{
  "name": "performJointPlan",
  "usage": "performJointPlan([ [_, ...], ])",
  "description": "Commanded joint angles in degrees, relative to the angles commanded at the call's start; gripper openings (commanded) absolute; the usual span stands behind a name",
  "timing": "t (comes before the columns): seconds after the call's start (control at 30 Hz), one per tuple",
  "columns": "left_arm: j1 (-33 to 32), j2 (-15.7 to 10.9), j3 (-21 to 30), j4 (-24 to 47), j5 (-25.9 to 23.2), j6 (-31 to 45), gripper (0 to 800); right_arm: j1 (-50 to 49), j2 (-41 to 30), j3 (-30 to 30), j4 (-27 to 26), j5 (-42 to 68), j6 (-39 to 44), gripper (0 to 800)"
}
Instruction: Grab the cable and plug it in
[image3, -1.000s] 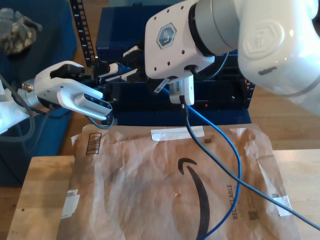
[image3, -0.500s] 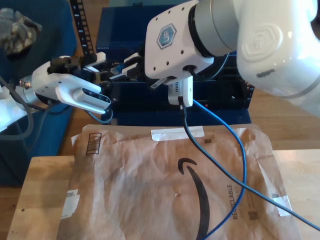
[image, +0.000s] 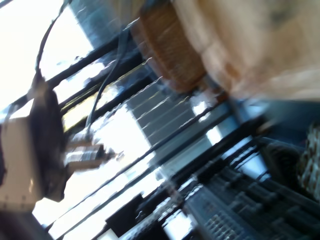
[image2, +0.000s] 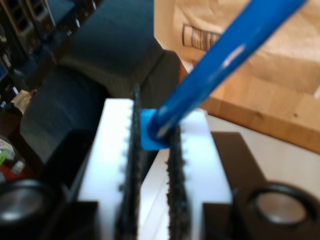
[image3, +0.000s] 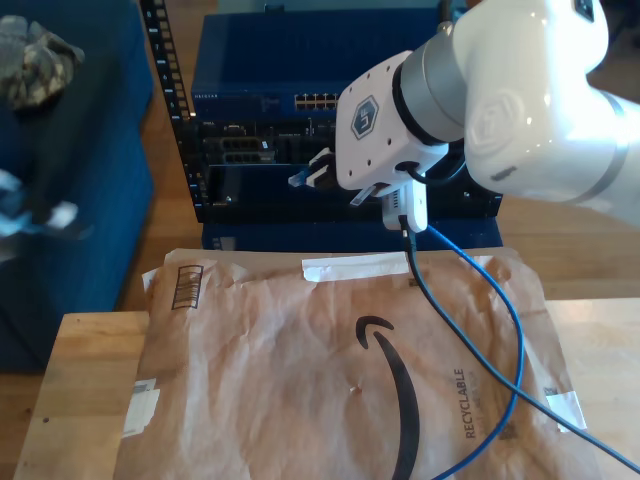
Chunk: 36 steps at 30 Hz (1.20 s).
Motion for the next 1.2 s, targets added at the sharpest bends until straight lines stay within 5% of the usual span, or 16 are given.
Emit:
performJointPlan([
  [0.2,8.79,-6.24,2.9,18.64,-0.18,19.08,800,-3.25,1.58,-0.26,-11.34,-2.29,5.27,2],
  [0.37,17.67,-10.29,13.36,30.86,-0.44,32.35,800,-4.31,2.37,-0.26,-20.13,-2.73,9.23,2],
  [0.53,25.23,-22.24,30.07,40.88,-2.2,48.09,800,-7.03,2.37,-0.53,-20.31,-2.64,9.05,2],
  [0.73,28.75,-37.8,51.6,47.74,-10.37,56.0,800,-7.91,2.37,-0.09,-20.84,-2.64,9.05,2],
  [0.9,32.0,-42.99,63.12,47.82,-20.22,56.44,800,-8.79,2.64,0.26,-21.19,-2.64,9.14,2],
  [1.0,32.44,-43.78,68.13,47.65,-27.25,56.7,800,-9.49,3.25,1.58,-21.19,-3.43,9.23,2],
  [1.2,32.62,-43.96,68.57,47.91,-30.42,59.25,800,-9.58,6.59,4.66,-22.95,-12.66,9.41,2],
])
